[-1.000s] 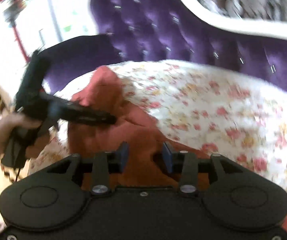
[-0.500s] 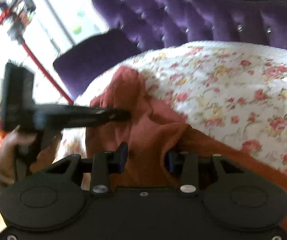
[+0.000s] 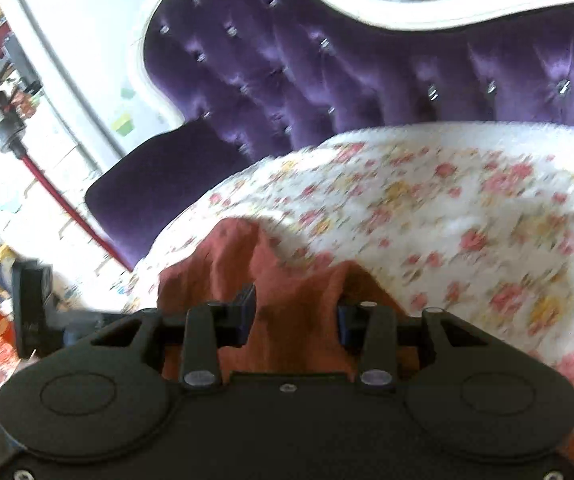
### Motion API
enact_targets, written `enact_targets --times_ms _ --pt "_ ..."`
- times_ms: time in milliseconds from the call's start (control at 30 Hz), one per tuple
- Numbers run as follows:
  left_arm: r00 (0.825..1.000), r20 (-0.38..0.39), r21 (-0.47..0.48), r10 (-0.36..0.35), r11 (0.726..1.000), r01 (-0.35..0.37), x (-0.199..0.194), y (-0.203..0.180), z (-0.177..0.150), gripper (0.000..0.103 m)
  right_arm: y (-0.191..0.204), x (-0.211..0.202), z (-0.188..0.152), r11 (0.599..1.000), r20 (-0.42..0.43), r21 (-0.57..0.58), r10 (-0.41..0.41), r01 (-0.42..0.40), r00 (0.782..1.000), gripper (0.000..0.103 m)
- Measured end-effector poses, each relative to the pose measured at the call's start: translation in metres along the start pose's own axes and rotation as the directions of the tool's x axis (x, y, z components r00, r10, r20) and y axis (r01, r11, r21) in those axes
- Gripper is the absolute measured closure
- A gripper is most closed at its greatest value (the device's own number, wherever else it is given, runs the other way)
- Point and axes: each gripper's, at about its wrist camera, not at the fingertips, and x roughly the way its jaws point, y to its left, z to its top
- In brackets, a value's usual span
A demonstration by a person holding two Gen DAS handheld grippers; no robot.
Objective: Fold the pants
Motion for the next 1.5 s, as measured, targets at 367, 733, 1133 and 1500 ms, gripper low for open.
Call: enact_targets --times_ms 367,733,1133,1500 --pt "1.0 0.007 -0.014 -0.029 0.999 0.029 0.003 0.004 -0.008 0.092 -0.045 0.073 0.033 0.937 -0.095 -0.142 -0.333 0.318 0.938 0.099" --pt "1.0 0.015 0.0 0.012 1.0 -0.012 -0.012 -0.01 -0.003 0.093 -0.034 -0.02 0.028 0.885 0.105 -0.112 -0.442 0.452 0.891 0.062" --pt "0.982 -0.059 0.076 -0.179 0.98 0.183 -0.013 -0.106 -0.03 0.093 -0.055 -0.2 -0.09 0.794 0.119 0.195 -0.603 0.577 0.789 0.062" --pt "0.984 -0.101 0.046 -0.146 0.987 0.151 -0.004 -0.121 -0.054 0.093 -0.099 -0.34 -0.189 0.436 0.014 0.483 -0.871 0.759 0.491 0.049"
